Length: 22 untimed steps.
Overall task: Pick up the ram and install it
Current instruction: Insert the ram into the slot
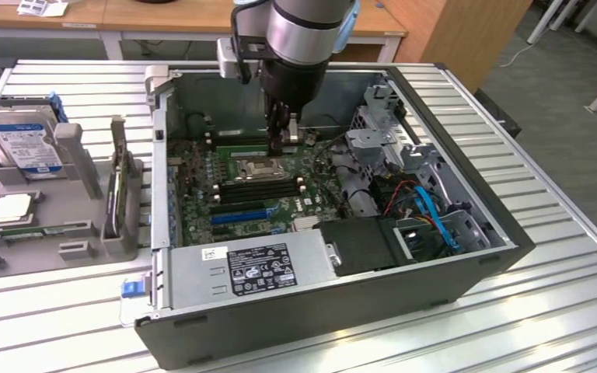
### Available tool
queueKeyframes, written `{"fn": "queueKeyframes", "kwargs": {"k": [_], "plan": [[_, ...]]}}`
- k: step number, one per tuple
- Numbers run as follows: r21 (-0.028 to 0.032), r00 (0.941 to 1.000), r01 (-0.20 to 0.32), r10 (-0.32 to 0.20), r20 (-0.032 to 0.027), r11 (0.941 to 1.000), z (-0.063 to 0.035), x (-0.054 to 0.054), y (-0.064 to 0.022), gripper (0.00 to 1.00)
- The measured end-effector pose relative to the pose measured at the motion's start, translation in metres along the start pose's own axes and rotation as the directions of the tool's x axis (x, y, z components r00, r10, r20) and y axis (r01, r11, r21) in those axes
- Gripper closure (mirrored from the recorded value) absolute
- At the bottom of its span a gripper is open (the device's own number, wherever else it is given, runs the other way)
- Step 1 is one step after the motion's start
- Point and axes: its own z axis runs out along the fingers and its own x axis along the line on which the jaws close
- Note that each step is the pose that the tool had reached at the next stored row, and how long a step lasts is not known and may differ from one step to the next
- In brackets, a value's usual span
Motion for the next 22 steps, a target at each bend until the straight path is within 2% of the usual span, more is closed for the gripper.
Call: {"fn": "queueKeyframes", "kwargs": {"k": [22], "plan": [[0.0005,1.0000,0.000,0.000,0.0000,1.0000,0.0397,0.003,-0.0030,0.86]]}}
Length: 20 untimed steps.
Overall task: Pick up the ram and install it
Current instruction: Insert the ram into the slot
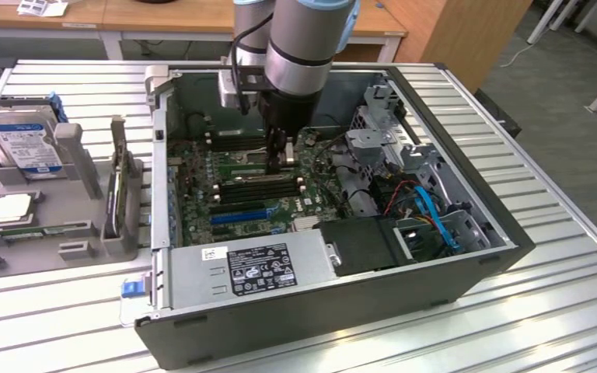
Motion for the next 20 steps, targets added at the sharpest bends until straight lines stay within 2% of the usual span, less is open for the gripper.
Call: {"fn": "queueKeyframes", "kwargs": {"k": [5,20], "plan": [[0.0006,1.0000,0.000,0.000,-0.0001,1.0000,0.0086,0.0008,-0.0011,0.86],[-0.0026,0.9996,0.029,-0.029,-0.0013,0.9996,0.0092,0.0007,-0.0014,0.86]]}}
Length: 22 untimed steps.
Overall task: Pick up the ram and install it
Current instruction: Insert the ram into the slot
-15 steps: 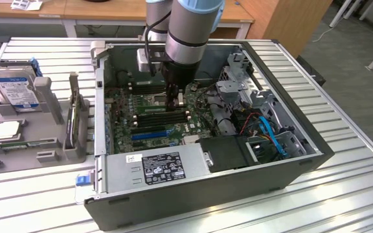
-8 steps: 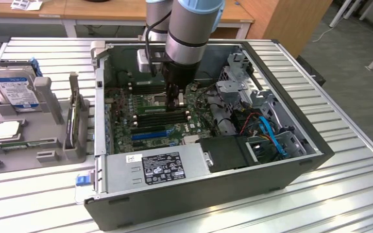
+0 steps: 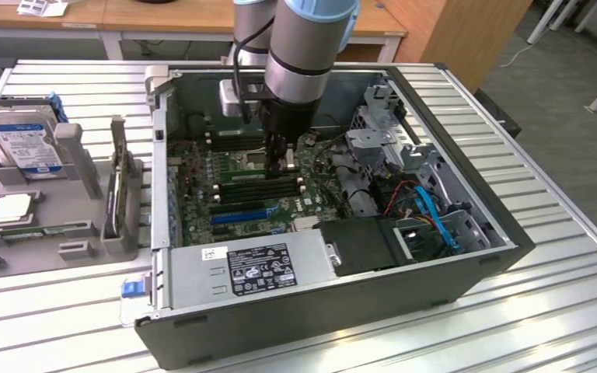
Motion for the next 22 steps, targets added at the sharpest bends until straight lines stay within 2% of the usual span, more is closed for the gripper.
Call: {"fn": "queueKeyframes", "kwargs": {"k": [3,9,12,15,22], "plan": [[0.0002,1.0000,0.000,0.000,0.0007,1.0000,0.0014,0.000,-0.0002,0.86],[0.0012,1.0000,0.000,0.000,0.0002,1.0000,0.0109,0.001,-0.0008,0.86],[0.0010,1.0000,0.000,0.000,0.0000,1.0000,0.0111,0.001,-0.0013,0.86],[0.0009,1.0000,0.000,0.000,0.0005,1.0000,0.0114,0.001,-0.0052,0.86],[0.0011,1.0000,0.000,0.000,0.0014,1.0000,0.0118,0.004,-0.0053,0.86]]}}
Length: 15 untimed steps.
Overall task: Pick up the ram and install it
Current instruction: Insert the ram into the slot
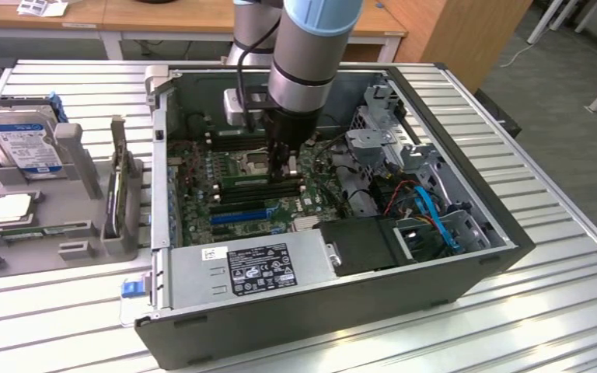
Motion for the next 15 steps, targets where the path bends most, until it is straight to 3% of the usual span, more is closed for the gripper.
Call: {"fn": "queueKeyframes", "kwargs": {"k": [10,15], "plan": [[0.0000,1.0000,0.000,0.000,-0.0001,1.0000,0.0001,0.0043,0.0009,0.86],[0.0063,1.0000,0.001,-0.001,-0.0003,1.0000,0.0014,0.0043,0.0048,0.86]]}}
